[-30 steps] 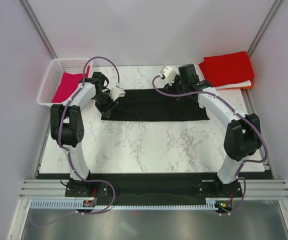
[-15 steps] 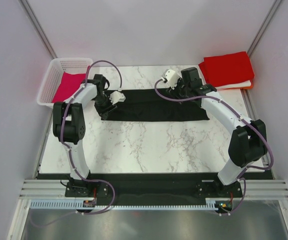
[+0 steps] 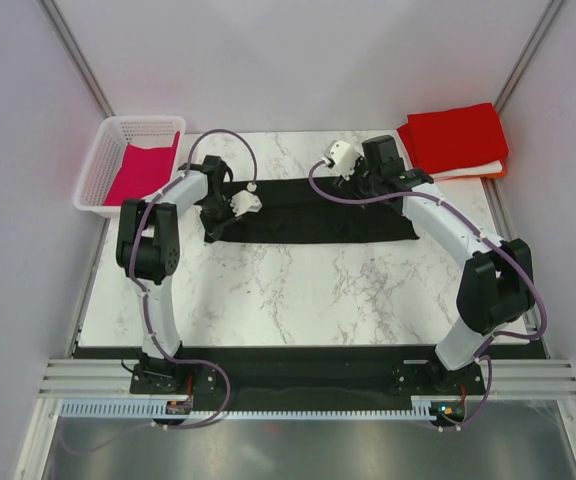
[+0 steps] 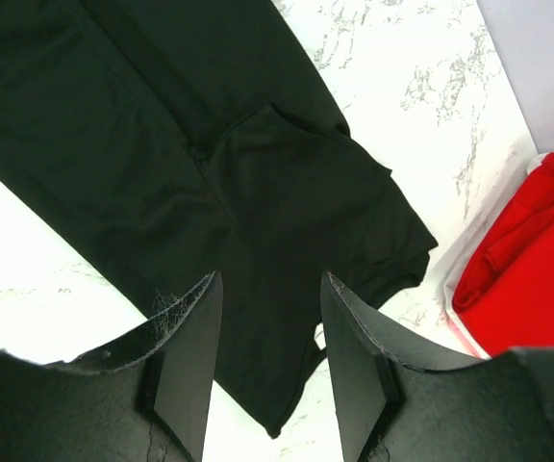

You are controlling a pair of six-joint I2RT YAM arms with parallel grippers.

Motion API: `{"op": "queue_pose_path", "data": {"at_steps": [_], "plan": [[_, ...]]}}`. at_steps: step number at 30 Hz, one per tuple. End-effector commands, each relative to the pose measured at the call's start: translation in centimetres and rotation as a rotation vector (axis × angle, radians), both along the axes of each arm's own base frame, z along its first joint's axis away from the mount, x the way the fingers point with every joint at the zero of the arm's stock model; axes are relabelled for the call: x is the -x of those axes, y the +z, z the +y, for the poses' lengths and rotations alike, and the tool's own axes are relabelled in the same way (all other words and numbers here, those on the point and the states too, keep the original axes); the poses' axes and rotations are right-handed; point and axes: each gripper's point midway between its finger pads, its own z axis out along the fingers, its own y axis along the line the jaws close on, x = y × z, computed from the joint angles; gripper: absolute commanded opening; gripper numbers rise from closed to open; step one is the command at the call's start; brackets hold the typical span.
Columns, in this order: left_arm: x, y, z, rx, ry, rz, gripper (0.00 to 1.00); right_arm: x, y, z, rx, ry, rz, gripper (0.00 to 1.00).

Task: Fold and stack the t-shirts
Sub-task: Fold the tshirt

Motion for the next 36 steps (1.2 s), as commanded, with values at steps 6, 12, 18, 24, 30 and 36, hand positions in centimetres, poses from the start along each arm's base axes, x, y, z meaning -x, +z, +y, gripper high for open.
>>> {"op": "queue_pose_path", "data": {"at_steps": [6, 12, 18, 24, 30, 36], "plan": [[4.1, 0.8, -0.1, -0.019, 0.015, 0.024, 0.02, -0.3, -0.1, -1.9, -0.003, -0.079, -0.002, 0.52], [14.6, 4.8, -1.3, -0.025, -0.128, 0.223, 0.02, 0.2, -3.4, -2.1, 0.019, -0.128, 0.15, 0.5], [24.9, 6.9, -1.4, -0.078, -0.265, 0.402, 0.02, 0.8, -7.5, -2.8, 0.088, -0.146, 0.29, 0.48], [29.8, 6.4, -2.4, -0.076, -0.286, 0.501, 0.02, -0.6, -11.9, -2.9, 0.121, -0.208, 0.346, 0.47], [30.2, 6.2, -5.4, -0.041, -0.299, 0.531, 0.02, -2.9, -14.5, -2.2, 0.132, -0.222, 0.359, 0.47], [29.2, 6.7, -9.3, 0.021, -0.312, 0.544, 0.02, -5.7, -16.6, -1.8, 0.168, -0.22, 0.351, 0.47]]}}
